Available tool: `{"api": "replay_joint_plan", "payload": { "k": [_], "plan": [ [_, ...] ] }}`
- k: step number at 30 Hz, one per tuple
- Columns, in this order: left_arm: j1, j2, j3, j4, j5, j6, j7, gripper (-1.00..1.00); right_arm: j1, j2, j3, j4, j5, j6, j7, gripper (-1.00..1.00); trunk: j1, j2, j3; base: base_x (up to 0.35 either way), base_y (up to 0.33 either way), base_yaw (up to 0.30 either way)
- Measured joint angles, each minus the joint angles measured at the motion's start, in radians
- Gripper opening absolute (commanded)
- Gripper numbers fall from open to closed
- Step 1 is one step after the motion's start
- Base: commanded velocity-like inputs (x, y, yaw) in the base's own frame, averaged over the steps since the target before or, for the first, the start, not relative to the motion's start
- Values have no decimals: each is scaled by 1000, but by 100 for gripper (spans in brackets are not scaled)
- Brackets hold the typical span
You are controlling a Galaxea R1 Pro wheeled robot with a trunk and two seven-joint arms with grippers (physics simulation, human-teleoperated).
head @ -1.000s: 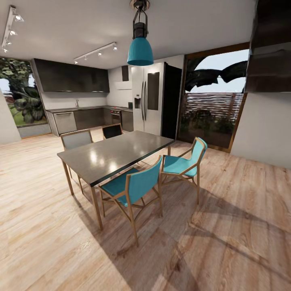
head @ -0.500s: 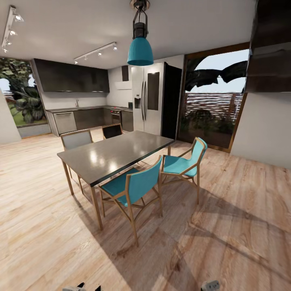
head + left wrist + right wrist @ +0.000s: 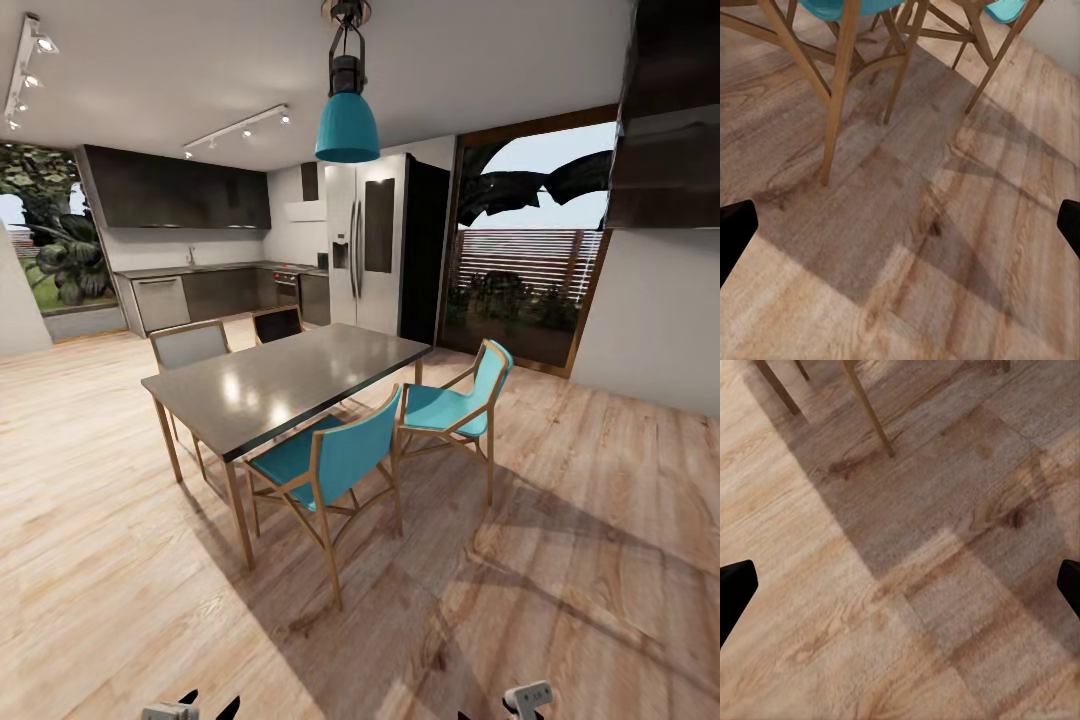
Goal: Put the three can of soda from the living room inside the tash can in the kitchen.
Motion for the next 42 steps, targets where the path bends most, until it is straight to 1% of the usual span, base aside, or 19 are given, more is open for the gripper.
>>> {"api": "replay_joint_plan", "payload": {
  "k": [8, 12, 17, 25, 42],
  "plan": [
    [0, 0, 3, 2, -1, 3, -1, 100, 0, -4, -3, -2, 0, 0, 0, 100, 0, 0, 0, 252, 48, 27],
    [0, 0, 4, 2, 0, 2, -2, 100, 0, -5, -3, -2, 0, -1, -3, 100, 0, 0, 0, 268, 193, 207],
    [0, 1, 4, 2, 0, 3, -3, 100, 0, -5, -3, -2, 1, -1, -4, 100, 0, 0, 0, 121, 281, 263],
    [0, 1, 4, 2, 0, 2, -4, 100, 0, -5, -3, -2, 1, -1, -7, 100, 0, 0, 0, -27, 314, 274],
    [0, 2, 4, 2, 0, 2, -4, 100, 0, -5, -3, 0, 2, -2, -9, 100, 0, 0, 0, -119, 318, 275]
  ]
}}
